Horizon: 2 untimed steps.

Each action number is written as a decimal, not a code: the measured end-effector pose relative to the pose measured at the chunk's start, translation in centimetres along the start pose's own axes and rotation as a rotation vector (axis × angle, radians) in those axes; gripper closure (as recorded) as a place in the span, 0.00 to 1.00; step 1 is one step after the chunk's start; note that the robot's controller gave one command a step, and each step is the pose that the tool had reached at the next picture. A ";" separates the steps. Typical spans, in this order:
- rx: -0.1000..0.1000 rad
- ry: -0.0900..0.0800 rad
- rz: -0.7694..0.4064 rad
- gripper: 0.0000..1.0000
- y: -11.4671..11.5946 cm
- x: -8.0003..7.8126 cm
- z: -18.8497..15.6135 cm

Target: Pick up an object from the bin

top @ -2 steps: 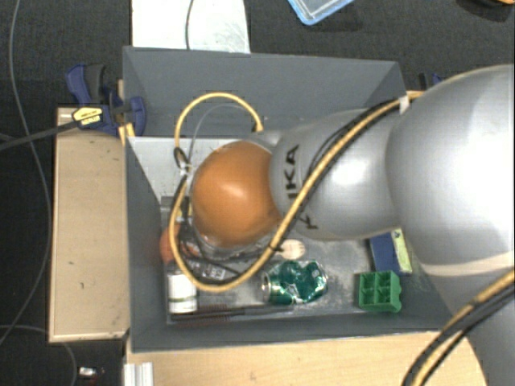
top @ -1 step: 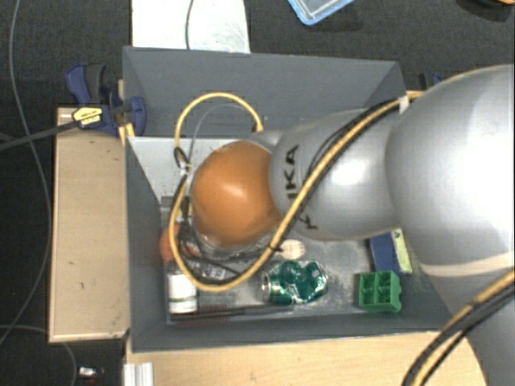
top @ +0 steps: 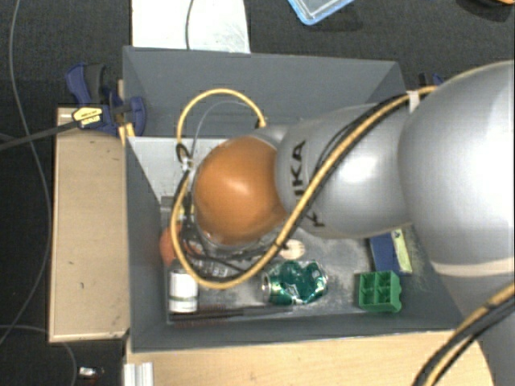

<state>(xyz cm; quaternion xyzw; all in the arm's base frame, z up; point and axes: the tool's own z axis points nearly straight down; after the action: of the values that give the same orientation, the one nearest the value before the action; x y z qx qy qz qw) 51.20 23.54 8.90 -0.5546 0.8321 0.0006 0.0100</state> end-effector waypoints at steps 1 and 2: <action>0.001 0.000 0.000 1.00 -0.1 -0.1 -3.6; 0.003 -0.002 0.000 1.00 -0.1 -0.2 -6.8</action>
Offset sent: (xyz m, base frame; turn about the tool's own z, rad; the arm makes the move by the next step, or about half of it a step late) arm -0.0003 -0.0001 0.0329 -0.0002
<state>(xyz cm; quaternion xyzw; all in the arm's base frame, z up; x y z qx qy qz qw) 51.28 23.57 15.67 -0.5546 0.8320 -0.0001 0.0114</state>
